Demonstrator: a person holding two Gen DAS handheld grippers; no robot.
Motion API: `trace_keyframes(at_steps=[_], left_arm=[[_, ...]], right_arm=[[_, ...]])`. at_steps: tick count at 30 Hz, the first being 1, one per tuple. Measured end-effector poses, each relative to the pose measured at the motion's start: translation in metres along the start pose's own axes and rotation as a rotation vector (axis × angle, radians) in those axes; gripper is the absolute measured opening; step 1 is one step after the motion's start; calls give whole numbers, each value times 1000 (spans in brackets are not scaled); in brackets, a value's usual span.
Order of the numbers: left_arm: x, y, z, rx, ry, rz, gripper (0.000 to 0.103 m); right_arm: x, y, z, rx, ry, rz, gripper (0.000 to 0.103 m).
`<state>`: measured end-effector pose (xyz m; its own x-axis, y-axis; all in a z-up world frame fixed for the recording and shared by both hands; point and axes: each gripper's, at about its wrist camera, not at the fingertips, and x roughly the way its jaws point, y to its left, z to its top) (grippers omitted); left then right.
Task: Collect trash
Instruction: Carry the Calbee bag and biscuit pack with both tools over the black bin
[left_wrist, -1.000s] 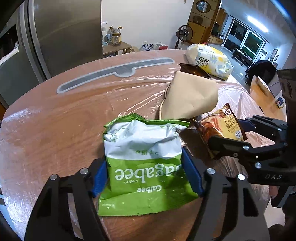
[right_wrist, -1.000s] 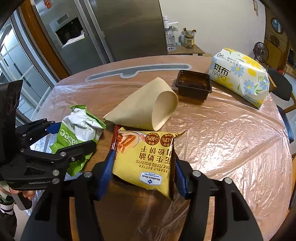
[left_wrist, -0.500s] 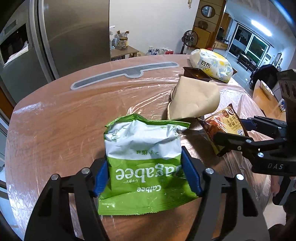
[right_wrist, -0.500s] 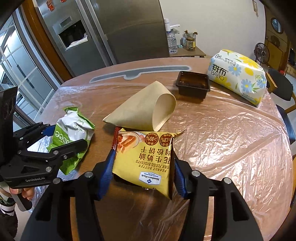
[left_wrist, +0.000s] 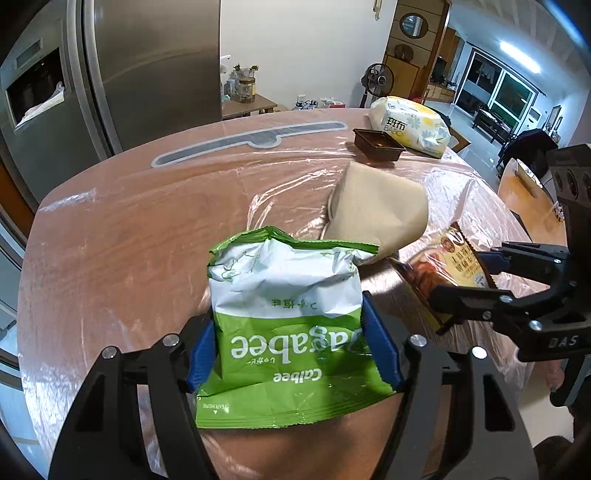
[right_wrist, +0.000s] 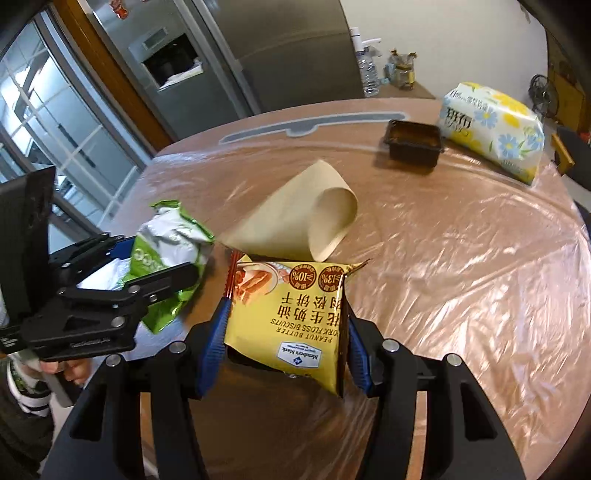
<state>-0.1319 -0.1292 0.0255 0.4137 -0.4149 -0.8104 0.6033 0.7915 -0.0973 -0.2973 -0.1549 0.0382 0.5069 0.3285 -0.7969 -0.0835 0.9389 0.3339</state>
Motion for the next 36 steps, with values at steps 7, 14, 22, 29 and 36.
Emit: trace_keyframes(at_steps=[7, 14, 22, 29, 36], left_arm=[[-15, 5, -16, -33, -9, 13, 70], [-28, 1, -32, -45, -18, 26, 70], [-46, -10, -49, -50, -39, 32, 70], [-67, -24, -62, -29, -63, 33, 70], [-80, -36, -74, -17, -66, 34, 70]], right_arm=[[-11, 11, -18, -31, 6, -30, 55], [-15, 11, -32, -20, 1, -35, 55], [-32, 14, -39, -27, -31, -20, 55], [-56, 25, -49, -51, -61, -3, 55], [-71, 32, -61, -64, -67, 6, 55]])
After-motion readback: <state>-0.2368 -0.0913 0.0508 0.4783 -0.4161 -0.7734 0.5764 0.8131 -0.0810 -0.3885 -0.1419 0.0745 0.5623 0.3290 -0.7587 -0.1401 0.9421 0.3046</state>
